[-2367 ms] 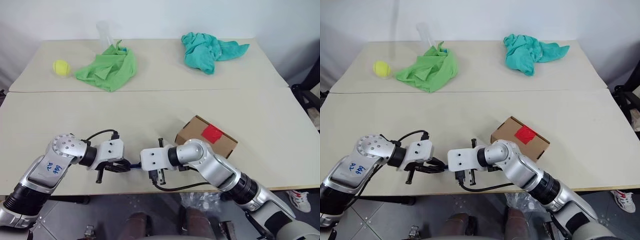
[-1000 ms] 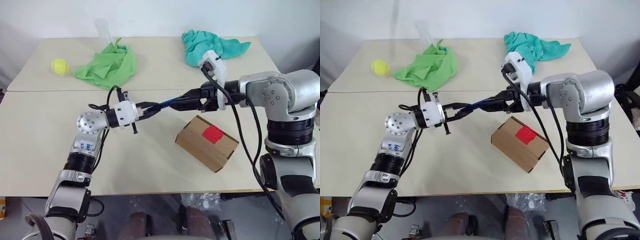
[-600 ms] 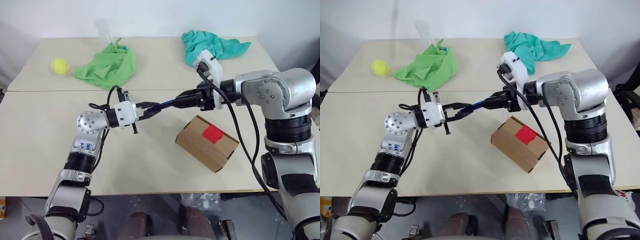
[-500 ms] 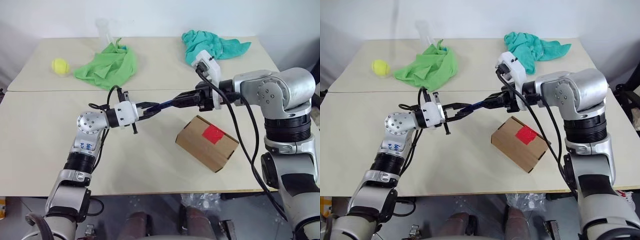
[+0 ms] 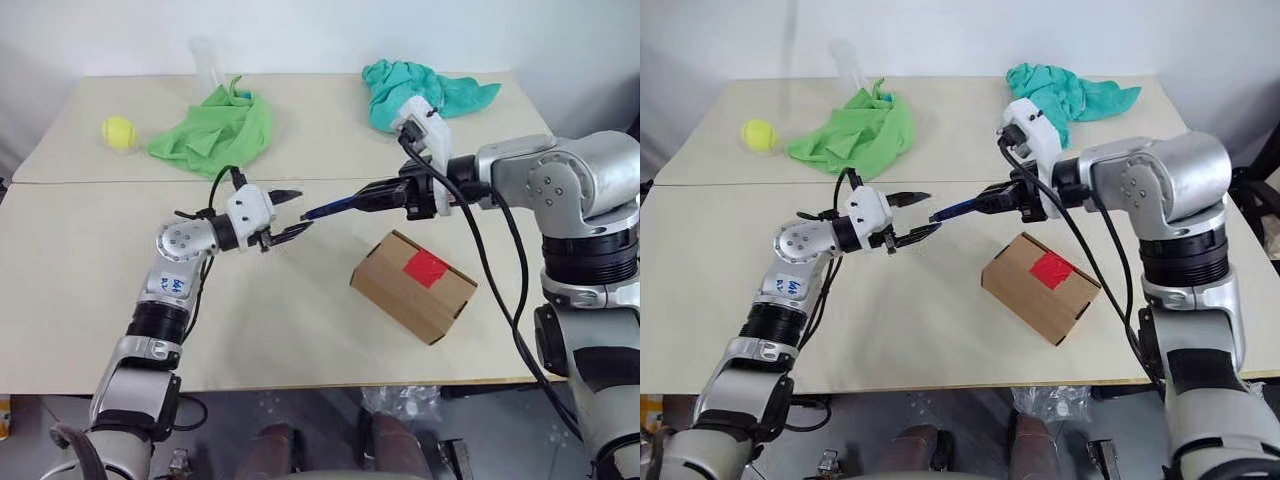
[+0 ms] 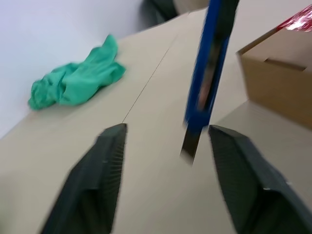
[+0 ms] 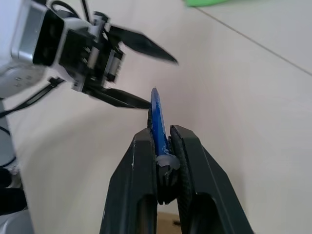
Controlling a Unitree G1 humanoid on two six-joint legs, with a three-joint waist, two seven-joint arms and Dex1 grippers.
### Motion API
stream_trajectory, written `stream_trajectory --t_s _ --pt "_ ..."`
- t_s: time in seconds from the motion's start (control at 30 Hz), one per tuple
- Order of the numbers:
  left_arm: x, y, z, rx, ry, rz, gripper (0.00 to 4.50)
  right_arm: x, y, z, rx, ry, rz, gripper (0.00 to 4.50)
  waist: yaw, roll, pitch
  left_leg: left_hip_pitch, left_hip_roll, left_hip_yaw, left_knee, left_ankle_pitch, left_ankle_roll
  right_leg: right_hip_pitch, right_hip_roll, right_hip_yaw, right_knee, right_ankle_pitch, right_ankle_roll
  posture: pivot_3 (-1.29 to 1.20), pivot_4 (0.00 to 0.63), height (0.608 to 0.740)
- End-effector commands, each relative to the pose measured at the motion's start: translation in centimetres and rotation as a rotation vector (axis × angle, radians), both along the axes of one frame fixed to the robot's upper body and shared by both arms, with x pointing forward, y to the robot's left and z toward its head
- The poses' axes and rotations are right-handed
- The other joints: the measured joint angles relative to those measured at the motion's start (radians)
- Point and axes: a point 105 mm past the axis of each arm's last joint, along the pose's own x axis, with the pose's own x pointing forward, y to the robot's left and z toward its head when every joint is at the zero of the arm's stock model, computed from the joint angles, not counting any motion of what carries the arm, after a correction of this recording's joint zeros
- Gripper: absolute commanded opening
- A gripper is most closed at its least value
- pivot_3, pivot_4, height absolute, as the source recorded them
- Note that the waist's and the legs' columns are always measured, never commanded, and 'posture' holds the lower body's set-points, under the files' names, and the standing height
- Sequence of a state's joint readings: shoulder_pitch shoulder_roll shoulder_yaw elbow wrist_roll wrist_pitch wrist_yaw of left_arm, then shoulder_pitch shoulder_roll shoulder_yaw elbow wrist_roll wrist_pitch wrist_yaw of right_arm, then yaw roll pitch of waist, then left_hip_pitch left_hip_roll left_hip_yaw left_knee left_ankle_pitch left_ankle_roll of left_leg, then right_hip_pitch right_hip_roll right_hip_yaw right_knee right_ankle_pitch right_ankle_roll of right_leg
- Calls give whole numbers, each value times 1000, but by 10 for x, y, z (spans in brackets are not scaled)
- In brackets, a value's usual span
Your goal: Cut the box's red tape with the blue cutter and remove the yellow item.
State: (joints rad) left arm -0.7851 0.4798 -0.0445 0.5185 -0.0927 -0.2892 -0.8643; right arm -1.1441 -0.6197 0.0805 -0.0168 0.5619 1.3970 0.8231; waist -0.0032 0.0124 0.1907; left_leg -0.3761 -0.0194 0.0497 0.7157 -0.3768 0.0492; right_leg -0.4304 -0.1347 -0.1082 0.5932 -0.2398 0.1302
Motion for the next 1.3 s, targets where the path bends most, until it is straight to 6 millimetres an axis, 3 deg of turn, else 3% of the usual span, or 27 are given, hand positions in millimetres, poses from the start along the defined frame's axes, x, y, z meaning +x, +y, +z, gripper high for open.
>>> stream_trajectory --t_s 0.03,0.1,0.17,0.33,0.5,0.67,0.8,1.1,1.3 --pt "6 28 29 -40 -44 74 3896 -5 -17 26 45 -100 -47 146 0 0 0 0 0 0 0 0 0 0 0 0 0 0 0 0 150 740" --pt "5 31 33 -34 -30 62 4488 -7 -28 29 43 -115 -80 146 1 0 0 0 0 0 -1 0 0 0 0 0 -1 0 0 0 150 740" --pt "7 29 33 2 9 59 4500 -10 -43 34 51 -139 -134 146 8 0 0 0 0 -1 -1 0 0 1 0 -1 -1 0 0 0 150 740" --pt "-10 -17 22 17 105 -134 4500 -21 -71 32 41 -156 -229 146 24 0 0 -2 -2 -2 0 0 1 1 -1 -1 -2 1 1 0 150 740" --pt "-34 -85 25 -27 229 -402 3020 -43 -108 25 -13 -156 -353 146 33 -1 0 -4 -2 -3 1 0 1 2 0 -3 -4 1 2 0 150 740" --pt "-46 -124 26 6 322 -531 1362 -60 -129 17 -75 -156 -435 146 27 -1 0 -5 -1 -3 2 0 1 1 1 -3 -5 2 3 0 150 740" --pt "-53 -143 18 69 443 -592 124 -67 -132 14 -92 -169 -448 146 26 -1 0 -1 -1 1 2 0 1 2 1 1 -3 2 3 0 150 740" --pt "-52 -159 -13 242 562 -562 0 -73 -127 5 -86 -175 -435 146 31 -1 0 0 0 2 2 0 1 2 0 3 -3 2 3 0 150 740" --pt "-48 -164 -22 253 577 -541 0 -71 -121 -8 -98 -143 -426 146 33 -1 1 -1 -1 1 2 0 1 2 0 2 -3 2 3 0 150 740"
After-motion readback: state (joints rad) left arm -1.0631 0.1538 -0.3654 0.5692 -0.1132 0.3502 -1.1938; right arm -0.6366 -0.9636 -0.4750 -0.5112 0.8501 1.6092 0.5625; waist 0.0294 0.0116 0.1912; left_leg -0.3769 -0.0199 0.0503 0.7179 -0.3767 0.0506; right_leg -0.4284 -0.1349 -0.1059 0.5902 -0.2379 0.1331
